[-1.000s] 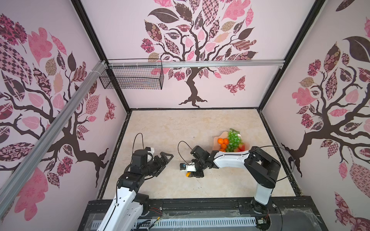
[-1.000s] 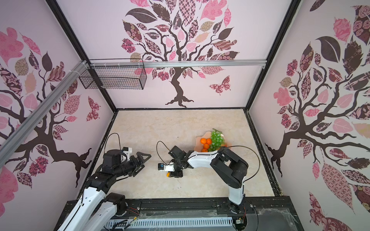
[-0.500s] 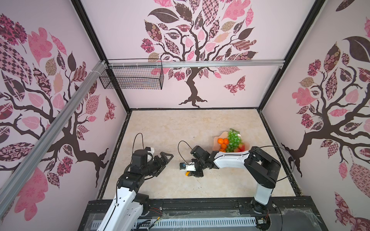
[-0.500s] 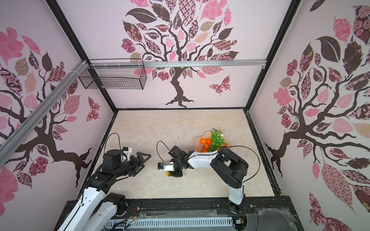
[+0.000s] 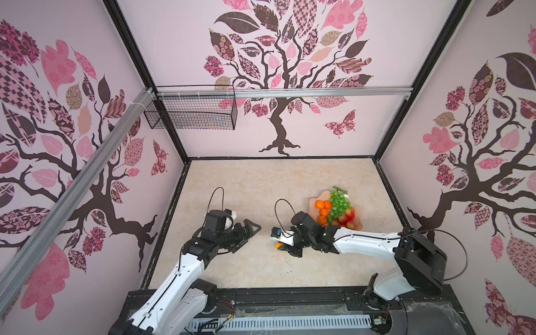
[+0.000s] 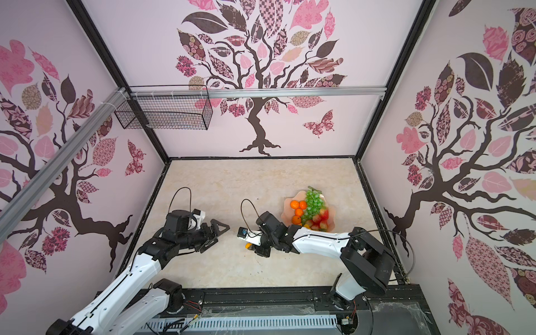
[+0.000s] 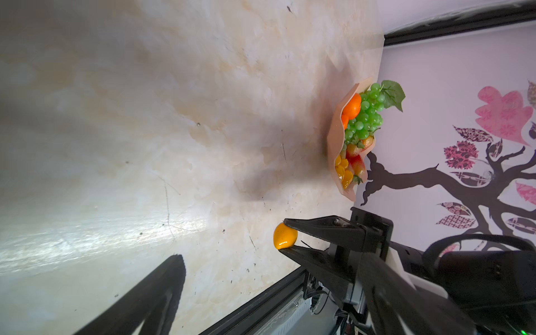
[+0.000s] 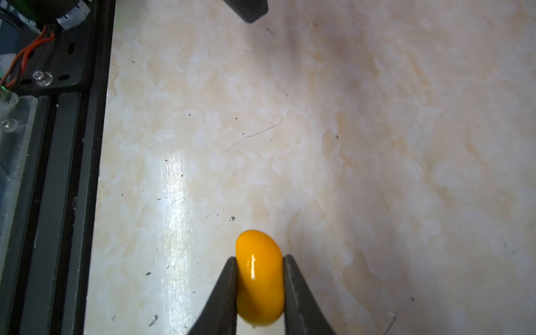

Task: Arrange fruit in a fruit bowl
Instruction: Pick up the fruit from the bottom-center of the table, then place the fruit in the fruit bowl.

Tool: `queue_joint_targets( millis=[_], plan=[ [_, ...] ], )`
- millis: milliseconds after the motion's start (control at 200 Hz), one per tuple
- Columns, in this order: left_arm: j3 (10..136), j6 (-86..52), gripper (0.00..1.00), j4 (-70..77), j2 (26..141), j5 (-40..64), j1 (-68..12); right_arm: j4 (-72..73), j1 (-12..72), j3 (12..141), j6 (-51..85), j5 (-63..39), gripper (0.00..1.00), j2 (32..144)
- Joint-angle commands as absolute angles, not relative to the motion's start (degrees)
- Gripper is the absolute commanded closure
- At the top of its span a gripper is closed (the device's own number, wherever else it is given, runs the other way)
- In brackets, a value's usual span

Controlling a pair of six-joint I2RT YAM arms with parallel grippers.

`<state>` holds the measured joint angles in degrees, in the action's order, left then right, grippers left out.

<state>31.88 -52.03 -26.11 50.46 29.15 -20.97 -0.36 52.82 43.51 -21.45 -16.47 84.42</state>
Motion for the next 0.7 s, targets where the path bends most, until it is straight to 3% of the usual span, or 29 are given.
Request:
queue_joint_targets(
  millis=[0, 265, 695],
  plan=[
    [35.3, -51.3, 0.02, -20.8, 53.3, 27.0, -23.4, 1.6, 51.3, 41.3, -8.4, -14.0, 0.75, 79.0],
    [38.9, -51.1, 0.02, -15.8, 60.9, 26.7, -27.3, -2.0, 44.2, 34.9, 9.9, -8.8, 0.79, 67.6],
    [48.0, -53.0, 0.02, -7.8, 75.4, 21.9, -41.9, -16.8, 27.6, 33.5, 20.6, -8.1, 0.8, 58.3]
  ],
)
